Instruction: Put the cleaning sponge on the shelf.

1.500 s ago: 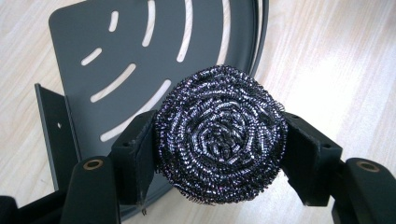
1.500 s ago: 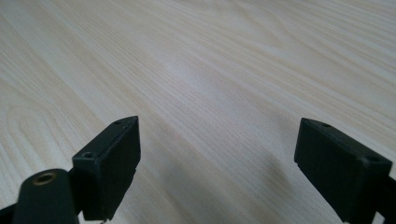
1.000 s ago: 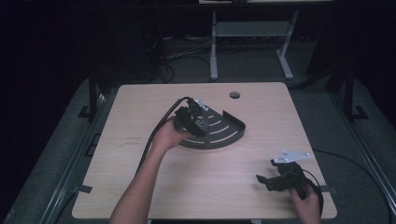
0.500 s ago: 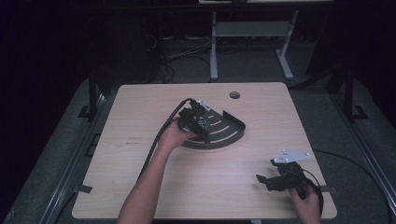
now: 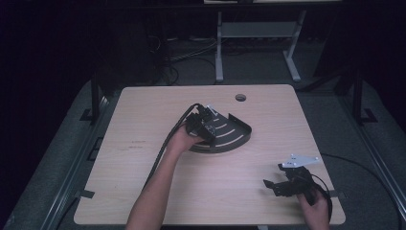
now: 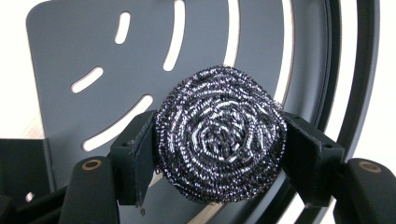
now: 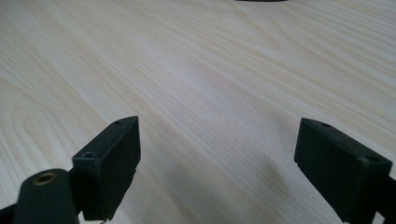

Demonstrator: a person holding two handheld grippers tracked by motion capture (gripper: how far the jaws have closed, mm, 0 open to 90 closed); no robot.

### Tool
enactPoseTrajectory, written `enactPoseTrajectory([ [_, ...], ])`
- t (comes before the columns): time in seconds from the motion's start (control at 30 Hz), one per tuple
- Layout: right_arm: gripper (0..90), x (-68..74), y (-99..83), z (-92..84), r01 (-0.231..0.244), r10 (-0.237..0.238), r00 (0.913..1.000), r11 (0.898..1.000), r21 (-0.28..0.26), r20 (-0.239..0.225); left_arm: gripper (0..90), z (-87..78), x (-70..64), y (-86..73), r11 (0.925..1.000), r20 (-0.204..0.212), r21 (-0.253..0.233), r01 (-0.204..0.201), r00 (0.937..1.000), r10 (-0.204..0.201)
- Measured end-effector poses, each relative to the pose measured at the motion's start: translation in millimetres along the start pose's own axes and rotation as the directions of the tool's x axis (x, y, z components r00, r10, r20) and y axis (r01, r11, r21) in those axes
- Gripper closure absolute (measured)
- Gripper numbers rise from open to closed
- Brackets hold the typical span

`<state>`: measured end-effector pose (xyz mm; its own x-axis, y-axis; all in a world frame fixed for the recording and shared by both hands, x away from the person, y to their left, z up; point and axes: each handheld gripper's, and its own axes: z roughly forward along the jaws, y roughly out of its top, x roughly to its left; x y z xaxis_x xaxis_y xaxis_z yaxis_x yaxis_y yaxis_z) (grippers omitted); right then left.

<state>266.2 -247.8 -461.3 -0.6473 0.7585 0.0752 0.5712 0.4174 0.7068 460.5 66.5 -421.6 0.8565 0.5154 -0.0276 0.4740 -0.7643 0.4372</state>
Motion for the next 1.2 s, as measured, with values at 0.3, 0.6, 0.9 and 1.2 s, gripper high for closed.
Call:
enactPoseTrajectory([
  [0.3,14.0,-0.1,-0.4,-0.9,0.009,-0.009,1.0000,1.000,0.002,0.001,32.5,9.8,1.4,0.6,0.9996,0.022,0.026,0.008,0.9997,-0.009],
  [0.6,14.0,0.2,0.1,-0.9,0.013,-0.013,0.9999,1.000,0.001,0.003,29.6,10.7,3.5,0.0,0.9995,0.002,0.031,0.012,0.9999,-0.012],
  [0.9,14.0,0.8,0.6,-0.8,0.020,-0.020,0.9998,1.000,0.002,0.005,26.5,8.0,3.8,-0.1,0.9994,0.003,0.031,0.015,0.9999,-0.015],
  [1.2,14.0,1.6,1.2,-0.5,0.016,-0.016,0.9999,1.000,0.007,0.005,22.9,-4.2,0.8,-2.3,0.9997,0.012,-0.018,0.014,0.9998,-0.014],
])
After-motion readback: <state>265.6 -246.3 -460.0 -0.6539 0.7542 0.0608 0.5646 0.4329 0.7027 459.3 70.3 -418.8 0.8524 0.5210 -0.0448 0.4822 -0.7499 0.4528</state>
